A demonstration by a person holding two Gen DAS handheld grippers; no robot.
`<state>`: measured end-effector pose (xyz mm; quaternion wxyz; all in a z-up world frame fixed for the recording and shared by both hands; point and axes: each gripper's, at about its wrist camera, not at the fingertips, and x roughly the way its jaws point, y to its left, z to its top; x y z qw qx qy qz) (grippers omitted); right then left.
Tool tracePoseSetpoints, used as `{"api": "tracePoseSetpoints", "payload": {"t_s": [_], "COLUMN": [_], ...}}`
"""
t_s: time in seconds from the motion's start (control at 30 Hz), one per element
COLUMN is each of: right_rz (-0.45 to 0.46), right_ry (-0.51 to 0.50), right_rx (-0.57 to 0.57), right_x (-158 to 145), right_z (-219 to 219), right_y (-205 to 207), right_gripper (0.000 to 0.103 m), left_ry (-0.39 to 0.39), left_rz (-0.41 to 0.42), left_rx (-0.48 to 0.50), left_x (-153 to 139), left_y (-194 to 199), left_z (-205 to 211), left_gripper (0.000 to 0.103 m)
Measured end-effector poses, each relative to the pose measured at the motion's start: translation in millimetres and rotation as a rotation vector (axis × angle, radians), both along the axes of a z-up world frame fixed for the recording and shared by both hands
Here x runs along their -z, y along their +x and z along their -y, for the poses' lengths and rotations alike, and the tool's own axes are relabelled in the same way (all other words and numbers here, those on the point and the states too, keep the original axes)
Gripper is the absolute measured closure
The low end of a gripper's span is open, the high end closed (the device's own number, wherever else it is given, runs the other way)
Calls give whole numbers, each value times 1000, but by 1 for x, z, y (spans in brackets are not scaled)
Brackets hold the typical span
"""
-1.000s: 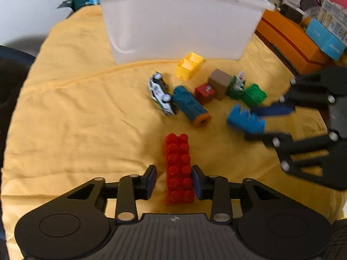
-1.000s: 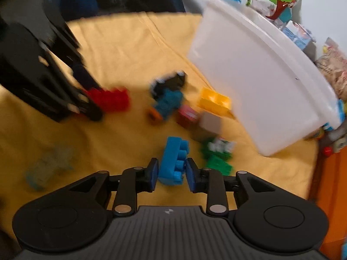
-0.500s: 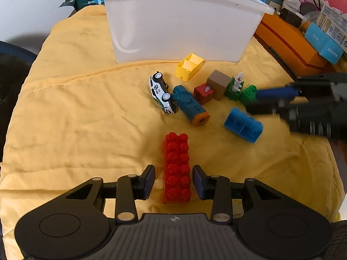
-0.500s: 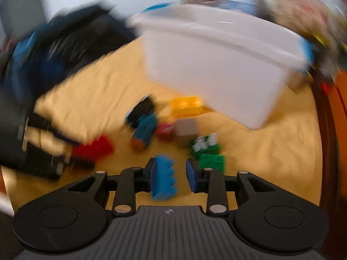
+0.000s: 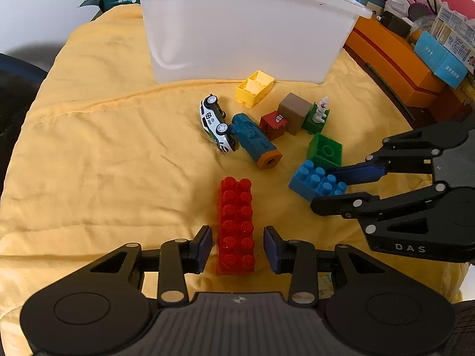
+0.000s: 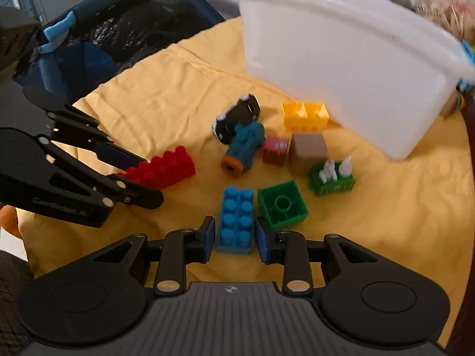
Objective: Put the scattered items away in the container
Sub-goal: 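Carry both bricks over the container and open both tools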
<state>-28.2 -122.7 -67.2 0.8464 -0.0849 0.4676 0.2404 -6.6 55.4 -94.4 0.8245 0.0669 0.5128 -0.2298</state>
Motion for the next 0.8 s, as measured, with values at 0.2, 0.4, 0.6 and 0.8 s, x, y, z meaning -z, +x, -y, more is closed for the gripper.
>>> {"api": "tracePoseSetpoints", "payload": {"t_s": [0.2, 0.4, 0.6, 0.8], "right_rz": [-10, 123, 335, 336], "right_ry": [0, 75, 66, 9], "right_rx": [-19, 52, 191, 328], "right_x": [-2, -61, -132, -137], "right_z": [1, 22, 42, 58], "right_y": [-2, 4, 33, 98], "right_gripper": [76, 76, 76, 76], "left_ry": [-30, -117, -136, -83], "left_rz": [9, 167, 346, 322], "left_rx": [1, 30, 17, -19], "left_x": [-2, -77, -142, -134], "left_y": [-1, 13, 70, 142], "left_z": [-2, -1, 21, 56], "left_gripper": [75, 75, 75, 75]}}
